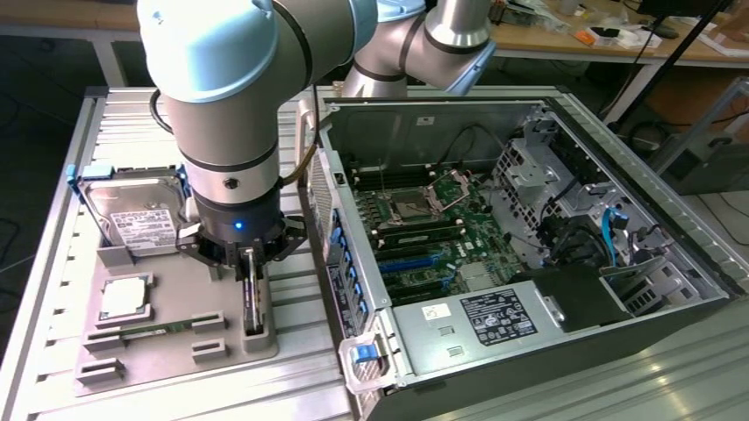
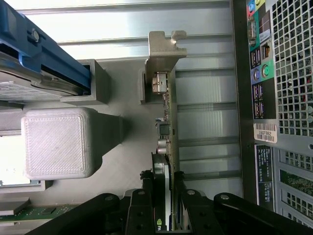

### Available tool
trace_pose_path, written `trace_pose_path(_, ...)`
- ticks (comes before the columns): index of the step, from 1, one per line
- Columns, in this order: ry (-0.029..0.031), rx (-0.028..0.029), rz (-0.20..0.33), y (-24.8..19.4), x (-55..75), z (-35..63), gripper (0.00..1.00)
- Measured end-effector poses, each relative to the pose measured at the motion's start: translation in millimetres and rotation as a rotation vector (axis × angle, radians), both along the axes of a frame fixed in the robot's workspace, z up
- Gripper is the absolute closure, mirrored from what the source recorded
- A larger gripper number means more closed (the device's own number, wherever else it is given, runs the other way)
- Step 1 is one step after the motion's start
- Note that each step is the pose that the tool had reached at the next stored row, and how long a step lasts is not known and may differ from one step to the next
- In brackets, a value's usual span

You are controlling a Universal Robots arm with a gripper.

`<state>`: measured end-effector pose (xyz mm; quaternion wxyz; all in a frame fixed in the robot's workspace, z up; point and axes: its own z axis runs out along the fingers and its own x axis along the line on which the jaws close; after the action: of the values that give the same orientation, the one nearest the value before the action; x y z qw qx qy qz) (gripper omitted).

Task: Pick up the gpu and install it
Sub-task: 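Pick up the gpu and move the gpu toward the slot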

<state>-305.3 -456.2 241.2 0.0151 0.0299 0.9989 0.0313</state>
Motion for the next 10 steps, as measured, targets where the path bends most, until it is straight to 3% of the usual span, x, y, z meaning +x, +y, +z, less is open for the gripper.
trace_pose_path(10, 0.0000, 0.0000, 0.000, 0.0, 0.0, 0.0, 0.73)
